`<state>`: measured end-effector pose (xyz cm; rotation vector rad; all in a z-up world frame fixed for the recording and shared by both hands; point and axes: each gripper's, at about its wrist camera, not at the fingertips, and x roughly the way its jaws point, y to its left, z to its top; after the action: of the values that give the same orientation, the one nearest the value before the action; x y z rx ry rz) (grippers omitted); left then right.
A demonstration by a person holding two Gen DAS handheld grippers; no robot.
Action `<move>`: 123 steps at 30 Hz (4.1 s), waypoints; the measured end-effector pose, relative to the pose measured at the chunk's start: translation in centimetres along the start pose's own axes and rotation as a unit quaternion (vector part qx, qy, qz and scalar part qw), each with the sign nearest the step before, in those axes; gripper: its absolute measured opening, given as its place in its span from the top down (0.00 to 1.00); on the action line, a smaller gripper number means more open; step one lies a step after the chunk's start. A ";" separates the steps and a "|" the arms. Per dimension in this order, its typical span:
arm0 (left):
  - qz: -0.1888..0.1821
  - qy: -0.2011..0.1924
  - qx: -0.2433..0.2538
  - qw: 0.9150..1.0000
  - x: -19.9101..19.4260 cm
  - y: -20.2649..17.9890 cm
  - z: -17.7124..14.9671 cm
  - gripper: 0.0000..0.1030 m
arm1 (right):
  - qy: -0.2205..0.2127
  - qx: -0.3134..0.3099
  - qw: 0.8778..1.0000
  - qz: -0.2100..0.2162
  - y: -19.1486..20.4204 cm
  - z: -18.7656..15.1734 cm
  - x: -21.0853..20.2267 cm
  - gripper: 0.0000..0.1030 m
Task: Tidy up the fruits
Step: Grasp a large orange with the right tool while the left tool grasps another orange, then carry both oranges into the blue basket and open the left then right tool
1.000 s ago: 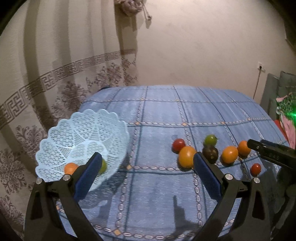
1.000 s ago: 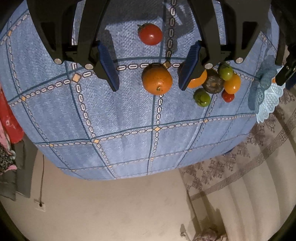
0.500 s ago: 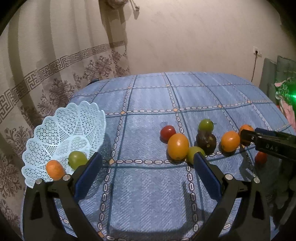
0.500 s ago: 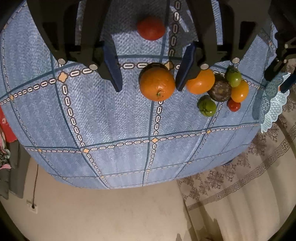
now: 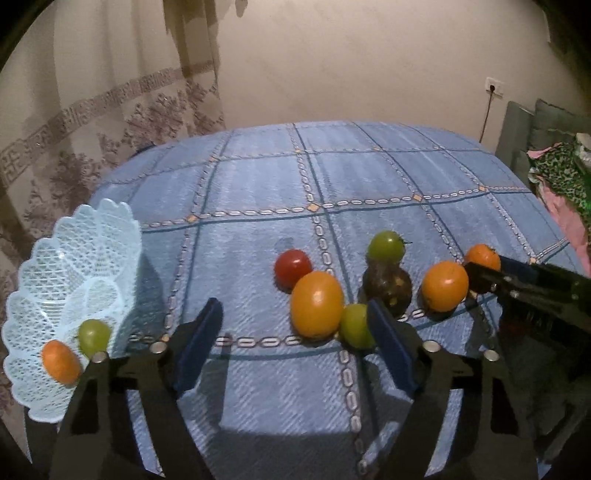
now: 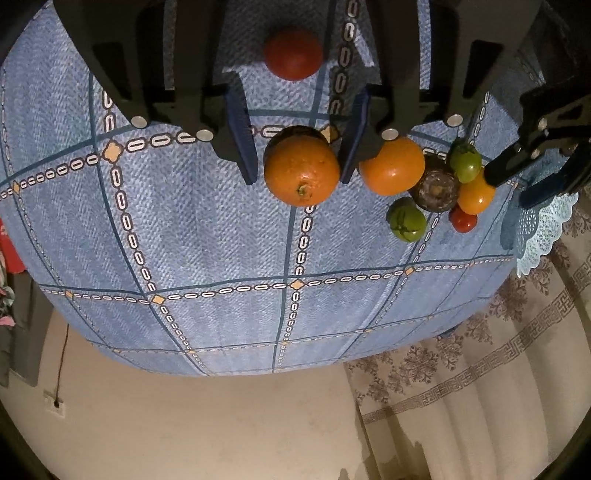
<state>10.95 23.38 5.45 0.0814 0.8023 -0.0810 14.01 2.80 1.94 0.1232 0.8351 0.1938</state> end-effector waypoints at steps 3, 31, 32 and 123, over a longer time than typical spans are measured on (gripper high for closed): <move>-0.011 0.011 -0.012 1.000 0.8 0.1 0.7 0.34 | -0.001 -0.002 1.000 -0.001 0.1 -0.2 -0.1 0.56; -0.063 0.036 -0.080 0.994 3.6 1.8 0.8 0.45 | -0.004 0.006 1.000 0.004 -0.2 -0.4 -0.2 0.56; -0.065 0.036 -0.081 0.994 3.6 1.8 0.8 0.46 | -0.004 0.006 1.000 0.004 -0.2 -0.4 -0.2 0.56; 0.110 -0.150 -0.240 0.953 -12.3 22.4 -3.9 0.16 | -0.061 -0.097 0.986 0.119 22.1 1.3 -4.3 0.61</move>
<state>1.95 46.60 12.54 -0.2965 0.4864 0.3083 9.47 23.33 9.96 0.0503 0.6740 0.4865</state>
